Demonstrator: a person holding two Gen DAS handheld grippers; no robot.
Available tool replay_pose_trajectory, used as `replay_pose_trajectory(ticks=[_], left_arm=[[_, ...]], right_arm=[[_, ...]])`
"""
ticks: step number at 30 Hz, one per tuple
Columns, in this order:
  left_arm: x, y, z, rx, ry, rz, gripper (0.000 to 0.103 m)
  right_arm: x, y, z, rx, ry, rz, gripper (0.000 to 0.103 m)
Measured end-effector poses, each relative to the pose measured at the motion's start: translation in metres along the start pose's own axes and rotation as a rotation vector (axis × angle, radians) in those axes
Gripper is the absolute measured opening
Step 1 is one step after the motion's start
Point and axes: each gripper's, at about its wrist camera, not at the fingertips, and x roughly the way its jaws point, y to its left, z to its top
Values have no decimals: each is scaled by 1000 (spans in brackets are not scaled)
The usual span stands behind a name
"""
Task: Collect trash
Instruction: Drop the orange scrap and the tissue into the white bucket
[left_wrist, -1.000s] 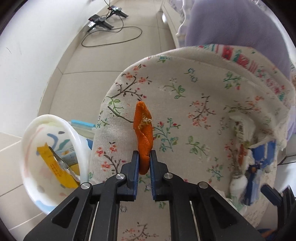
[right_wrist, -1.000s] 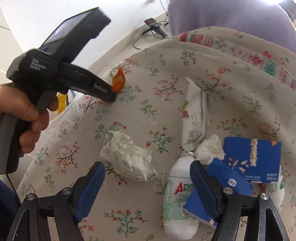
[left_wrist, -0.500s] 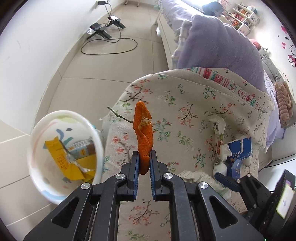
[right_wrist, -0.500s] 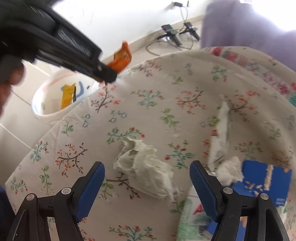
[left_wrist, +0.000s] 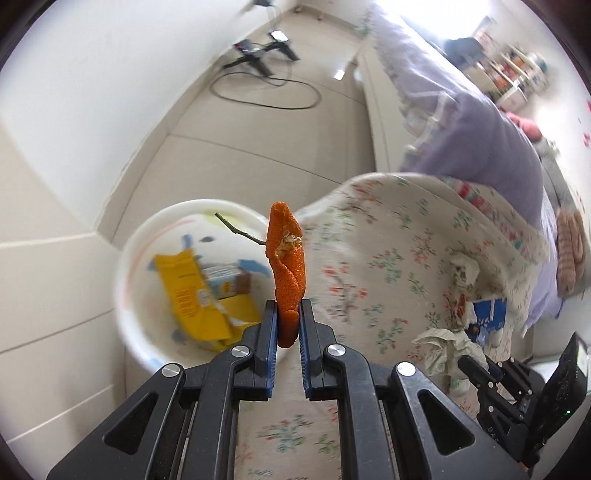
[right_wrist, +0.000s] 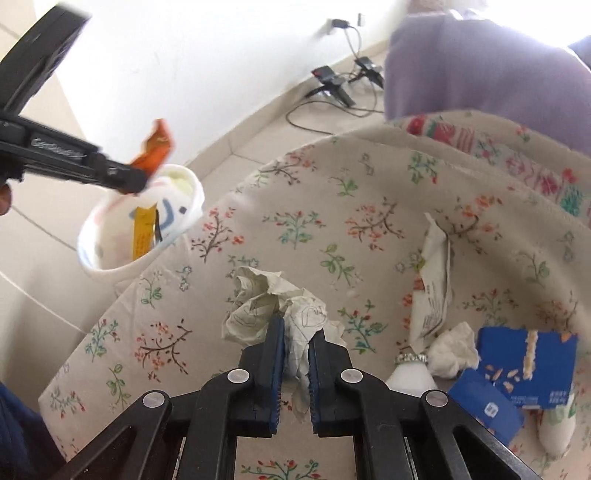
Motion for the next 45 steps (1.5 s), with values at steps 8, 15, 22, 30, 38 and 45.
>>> replay_pose_trajectory(ticks=[8, 15, 22, 30, 38, 45], left_arm=[[6, 49, -7, -94, 69, 31, 11], [16, 50, -10, -77, 125, 71, 19], [1, 57, -6, -114, 78, 57, 44], [-22, 76, -6, -206, 10, 31, 44], [-39, 86, -3, -252, -55, 29, 44], [-39, 80, -2, -237, -54, 26, 44]], right_arm=[[-2, 11, 6, 73, -31, 86, 9], [13, 32, 21, 120, -38, 166, 10], [30, 50, 28, 176, -29, 236, 11], [50, 76, 46, 213, -41, 269, 12], [78, 120, 85, 223, -68, 295, 15], [84, 132, 96, 231, -59, 293, 58]])
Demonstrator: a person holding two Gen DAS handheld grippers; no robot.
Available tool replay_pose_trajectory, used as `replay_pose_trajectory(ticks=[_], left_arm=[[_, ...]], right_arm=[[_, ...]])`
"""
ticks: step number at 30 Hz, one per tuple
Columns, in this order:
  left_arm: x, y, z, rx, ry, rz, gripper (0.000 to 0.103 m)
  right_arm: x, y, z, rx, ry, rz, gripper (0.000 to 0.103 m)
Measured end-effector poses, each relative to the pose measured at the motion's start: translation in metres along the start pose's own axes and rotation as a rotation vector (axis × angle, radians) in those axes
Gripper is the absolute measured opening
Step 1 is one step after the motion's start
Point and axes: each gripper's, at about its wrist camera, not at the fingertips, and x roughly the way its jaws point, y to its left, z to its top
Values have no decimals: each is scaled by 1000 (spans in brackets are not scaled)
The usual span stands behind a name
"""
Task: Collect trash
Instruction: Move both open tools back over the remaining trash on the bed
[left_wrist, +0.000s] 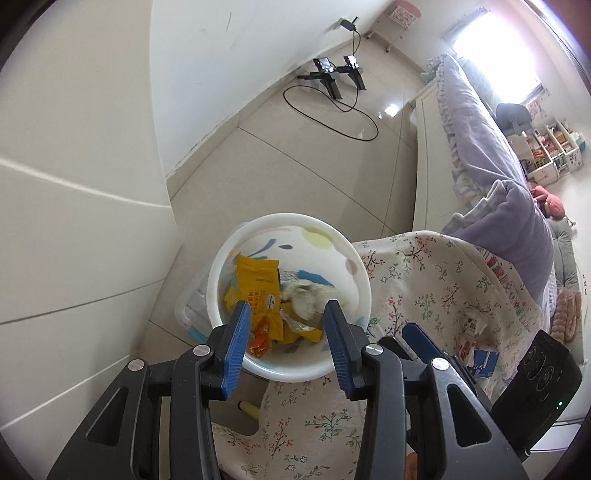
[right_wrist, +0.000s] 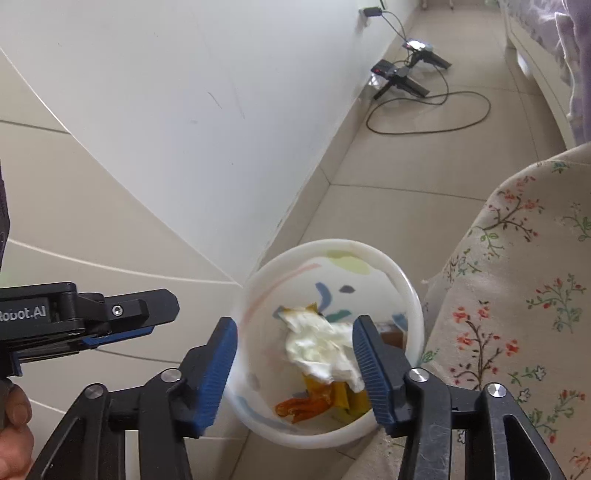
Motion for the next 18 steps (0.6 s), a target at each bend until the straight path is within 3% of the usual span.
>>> replay_pose_trajectory(ticks=[11, 14, 18], left_arm=[[4, -44, -15, 96, 7, -8, 44], [11, -68, -24, 142, 22, -20, 44], [24, -104, -42, 210, 61, -56, 48]], right_arm=[[-68, -44, -16, -23, -2, -70, 61], [-105, -64, -16, -13, -28, -95, 62], [-175, -90, -12, -24, -133, -151, 63]])
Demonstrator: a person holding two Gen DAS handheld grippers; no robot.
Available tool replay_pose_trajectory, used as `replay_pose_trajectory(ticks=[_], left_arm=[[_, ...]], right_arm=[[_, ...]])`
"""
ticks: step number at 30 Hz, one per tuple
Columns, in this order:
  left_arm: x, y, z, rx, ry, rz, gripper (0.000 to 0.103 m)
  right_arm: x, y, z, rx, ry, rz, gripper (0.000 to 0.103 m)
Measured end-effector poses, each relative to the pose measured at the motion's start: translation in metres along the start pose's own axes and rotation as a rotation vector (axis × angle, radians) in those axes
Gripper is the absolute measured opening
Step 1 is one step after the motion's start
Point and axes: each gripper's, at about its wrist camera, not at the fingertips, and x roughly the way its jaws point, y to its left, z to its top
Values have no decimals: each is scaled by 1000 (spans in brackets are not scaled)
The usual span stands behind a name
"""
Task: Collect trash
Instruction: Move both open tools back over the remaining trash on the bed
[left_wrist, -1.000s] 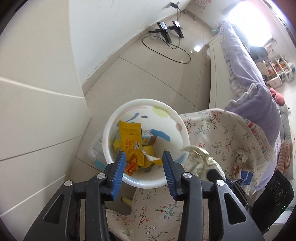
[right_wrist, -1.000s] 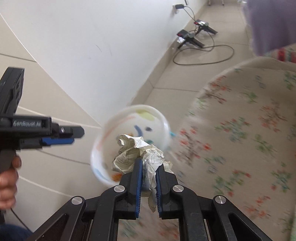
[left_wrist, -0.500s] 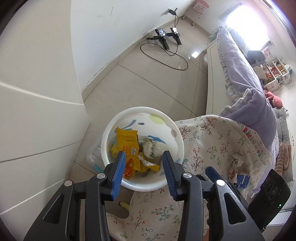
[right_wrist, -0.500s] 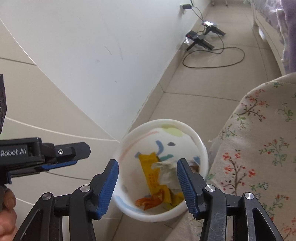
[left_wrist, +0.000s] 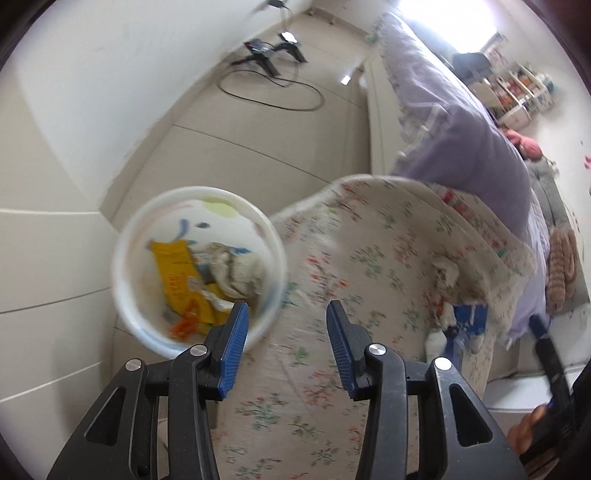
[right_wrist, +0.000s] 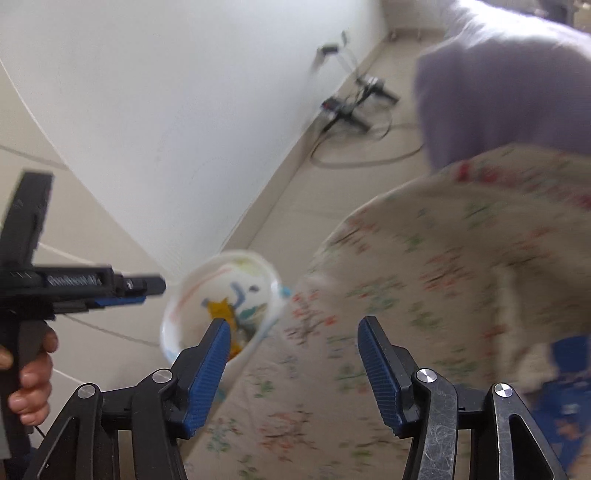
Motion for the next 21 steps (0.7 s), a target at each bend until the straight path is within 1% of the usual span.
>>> replay_pose_trajectory(ticks=[2, 3, 5, 6, 8, 9, 11, 12, 14, 16, 19, 21], left_arm=[[8, -21, -5, 39, 12, -4, 49], [12, -33, -9, 65, 18, -3, 50], [20, -53, -16, 105, 30, -2, 51], [26, -67, -21, 134, 41, -4, 52], [35, -86, -30, 169, 58, -8, 53], [42, -99, -37, 193, 74, -12, 54], [56, -120, -47, 230, 102, -10, 54], [63, -129, -52, 247, 112, -1, 54], [75, -145, -62, 278, 120, 21, 54], [88, -162, -72, 313, 128, 40, 54], [110, -185, -91, 353, 180, 17, 54], [125, -198, -103, 365, 220, -20, 54]], right_arm=[[-30, -22, 6, 2, -51, -48, 69], [-47, -34, 8, 6, -76, -88, 71], [-76, -63, 8, 25, -130, -171, 73], [-83, -74, 7, 37, -144, -189, 75], [-95, -104, -5, 94, -168, -215, 79], [-96, -124, -17, 144, -162, -231, 81], [-87, -147, -32, 208, -96, -269, 81], [-79, -158, -39, 230, -38, -298, 81], [-68, -162, -45, 191, 16, -336, 80], [-58, -167, -55, 156, 92, -368, 80], [-44, -184, -73, 196, 216, -379, 80], [-45, -195, -82, 240, 244, -385, 80]])
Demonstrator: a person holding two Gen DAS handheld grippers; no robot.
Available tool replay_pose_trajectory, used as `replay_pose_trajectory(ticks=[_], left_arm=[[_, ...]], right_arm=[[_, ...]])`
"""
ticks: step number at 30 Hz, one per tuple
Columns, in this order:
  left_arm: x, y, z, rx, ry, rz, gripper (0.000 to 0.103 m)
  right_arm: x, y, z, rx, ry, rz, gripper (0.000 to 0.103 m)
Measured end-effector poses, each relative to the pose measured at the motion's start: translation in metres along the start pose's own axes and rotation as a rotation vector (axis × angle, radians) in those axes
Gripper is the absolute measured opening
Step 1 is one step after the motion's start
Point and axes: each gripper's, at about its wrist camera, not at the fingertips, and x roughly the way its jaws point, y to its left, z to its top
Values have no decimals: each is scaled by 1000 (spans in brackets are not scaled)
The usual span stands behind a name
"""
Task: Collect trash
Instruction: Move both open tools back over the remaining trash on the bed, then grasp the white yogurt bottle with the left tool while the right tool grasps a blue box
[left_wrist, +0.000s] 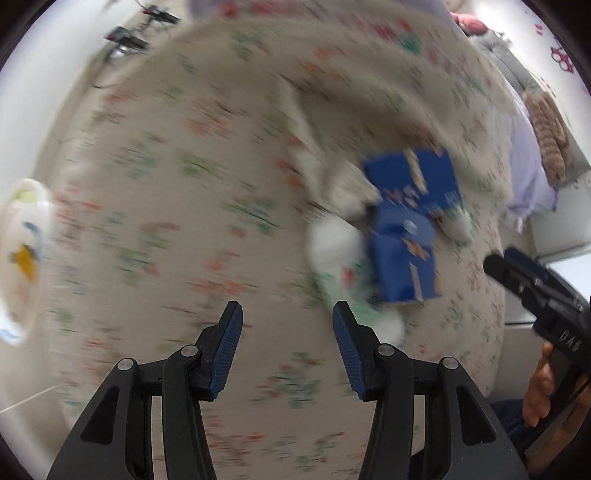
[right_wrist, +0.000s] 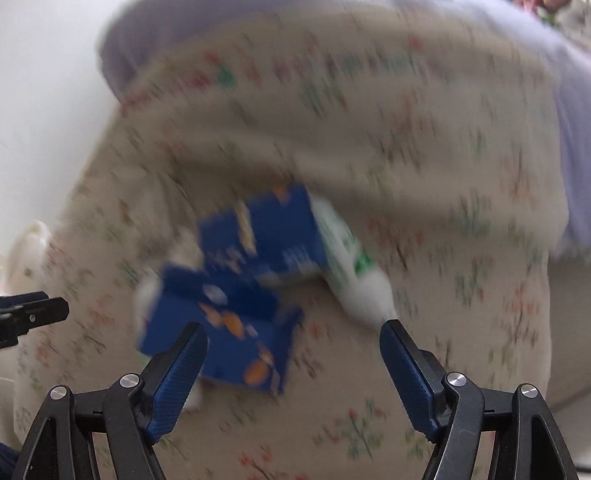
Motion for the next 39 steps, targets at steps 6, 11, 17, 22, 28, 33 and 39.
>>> replay_pose_trajectory(ticks=[6, 11, 17, 22, 28, 33, 39], left_arm=[[26, -32, 5, 33, 2, -70, 56], [31, -38, 16, 3, -33, -74, 44], [21, -38, 13, -31, -51, -114, 27], [-4, -29, 5, -22, -48, -155, 22], [-17, -9, -3, -3, -31, -157, 21], [-29, 9, -10, -8, -33, -184, 21], [-23, 24, -9, -47, -8, -195, 19]], right_arm=[[-10, -14, -5, 17, -3, 19, 80], [-14, -5, -6, -27, -4, 22, 80], [-7, 9, -15, -143, 8, -13, 80], [-1, 22, -22, -255, 12, -50, 80], [10, 40, -28, -361, 17, -36, 80], [13, 69, -36, -477, -12, 20, 80], [29, 110, -53, -653, -48, 0, 80]])
